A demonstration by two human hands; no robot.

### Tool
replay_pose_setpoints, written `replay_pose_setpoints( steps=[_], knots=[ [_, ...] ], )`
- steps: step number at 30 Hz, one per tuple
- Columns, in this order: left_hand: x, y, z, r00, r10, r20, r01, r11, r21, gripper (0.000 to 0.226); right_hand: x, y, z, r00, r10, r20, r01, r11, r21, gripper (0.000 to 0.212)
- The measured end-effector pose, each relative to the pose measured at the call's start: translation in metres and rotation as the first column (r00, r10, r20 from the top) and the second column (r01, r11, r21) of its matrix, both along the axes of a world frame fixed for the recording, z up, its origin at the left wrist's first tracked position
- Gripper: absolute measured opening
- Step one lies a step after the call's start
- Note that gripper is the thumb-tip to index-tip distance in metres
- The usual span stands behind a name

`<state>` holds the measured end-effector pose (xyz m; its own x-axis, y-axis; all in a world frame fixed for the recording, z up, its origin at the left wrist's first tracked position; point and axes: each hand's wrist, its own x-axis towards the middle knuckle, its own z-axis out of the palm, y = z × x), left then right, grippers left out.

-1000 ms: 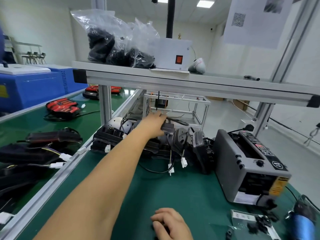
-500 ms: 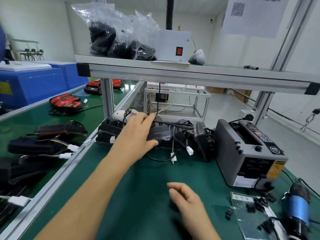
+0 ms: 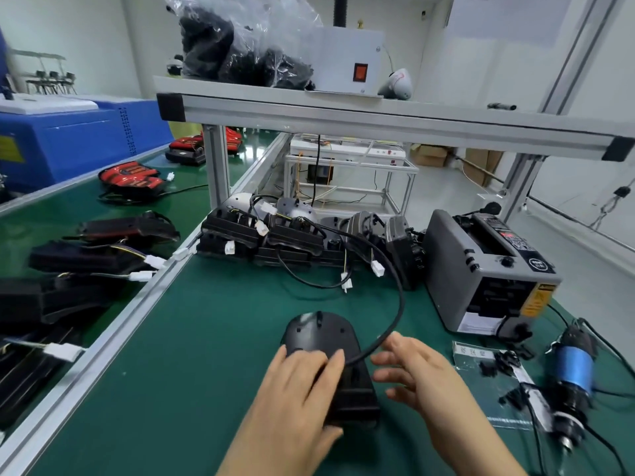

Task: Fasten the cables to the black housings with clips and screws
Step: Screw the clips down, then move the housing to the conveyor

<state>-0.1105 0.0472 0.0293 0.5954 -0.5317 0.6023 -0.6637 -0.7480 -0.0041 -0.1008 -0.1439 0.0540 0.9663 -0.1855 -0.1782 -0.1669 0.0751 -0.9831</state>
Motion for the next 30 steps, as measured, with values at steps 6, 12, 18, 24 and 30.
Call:
replay_pose_setpoints(
  steps=[6,12,18,24,30],
  knots=[
    [-0.014,-0.006,-0.015,0.991,-0.127,0.037,0.126,0.991,0.039,0.088,-0.014,-0.006,-0.004,0.996,0.051,-0.067,-0.058,0.993,-0.105,0.018],
    [-0.028,-0.008,-0.019,0.951,-0.172,-0.259,0.171,0.985,-0.026,0.090,-0.023,-0.007,-0.009,0.996,0.058,-0.065,-0.066,0.991,-0.120,0.023],
    [-0.024,0.010,-0.019,0.797,-0.296,-0.526,-0.014,0.862,-0.507,0.045,-0.027,-0.010,-0.010,0.993,0.057,-0.103,-0.066,0.994,-0.086,0.027],
    [-0.033,-0.008,-0.025,0.865,-0.140,-0.482,-0.147,0.847,-0.511,0.041,-0.030,-0.006,-0.009,0.993,0.068,-0.092,-0.075,0.994,-0.077,0.034],
    [-0.033,-0.014,-0.012,0.861,-0.135,-0.491,-0.176,0.826,-0.536,0.032,-0.035,-0.007,-0.016,0.992,0.049,-0.115,-0.055,0.997,-0.050,0.037]
  ],
)
